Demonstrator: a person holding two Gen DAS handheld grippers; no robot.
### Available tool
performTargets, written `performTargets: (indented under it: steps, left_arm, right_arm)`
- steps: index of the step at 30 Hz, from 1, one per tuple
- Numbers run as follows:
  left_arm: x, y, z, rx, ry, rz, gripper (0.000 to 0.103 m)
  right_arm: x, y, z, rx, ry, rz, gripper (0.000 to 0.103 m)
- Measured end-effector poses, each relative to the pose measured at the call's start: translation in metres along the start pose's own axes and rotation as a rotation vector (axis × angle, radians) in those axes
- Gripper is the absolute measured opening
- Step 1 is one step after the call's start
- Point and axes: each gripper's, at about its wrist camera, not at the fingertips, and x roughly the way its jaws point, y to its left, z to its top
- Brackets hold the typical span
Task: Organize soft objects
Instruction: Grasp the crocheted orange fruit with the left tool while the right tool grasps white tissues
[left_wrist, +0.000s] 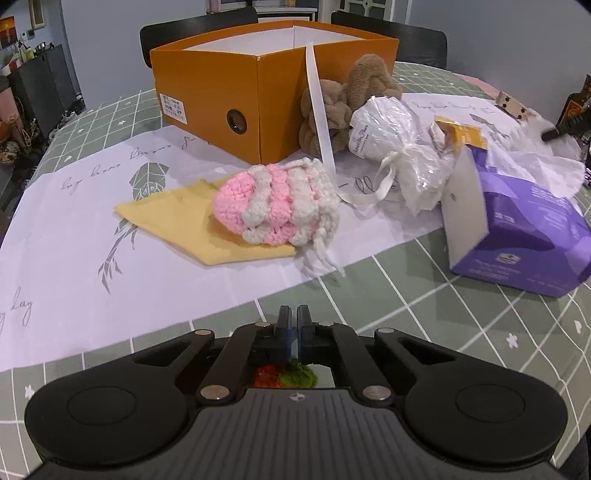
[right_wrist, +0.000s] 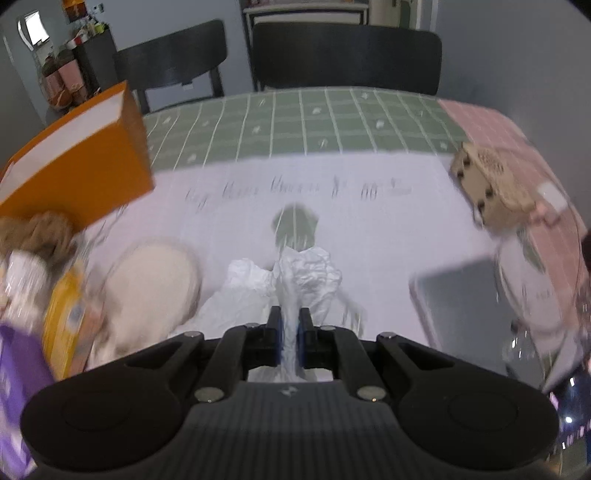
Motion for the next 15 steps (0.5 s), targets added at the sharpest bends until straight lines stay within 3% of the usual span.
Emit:
performTargets:
  steps: [5, 7, 11, 12, 14, 15]
  left_arm:
    - [-0.009, 0.002, -0.009, -0.021, -0.007, -0.02, 0.005]
    - [-0.01, 0.0, -0.014, -0.012, -0.017, 0.008, 0.016]
    - [-0.011, -0.003, -0.019, -0.004, -0.012, 0.043, 0.021]
    - [-0.013, -0.004, -0.02, 0.002, -0.017, 0.048, 0.028]
    - [-0.018, -0.005, -0.022, 0.007, -0.034, 0.063, 0.053]
    - [-0.021, -0.004, -0.023, 0.006, -0.049, 0.077, 0.075]
  right_arm:
    - [-0.016, 0.011, -0.042, -0.011, 0.049, 0.061, 0.006]
    - [-0.016, 0.019, -0.055, -0.025, 0.06, 0.08, 0.006]
    - [-0.005, 0.037, -0.071, -0.114, 0.052, 0.028, 0.007]
    - [-0.002, 0.04, -0.073, -0.128, 0.053, 0.021, 0.009]
    - [0.001, 0.042, -0.074, -0.121, 0.057, 0.02, 0.023]
    - [0.001, 0.043, -0.074, -0.114, 0.058, 0.02, 0.031]
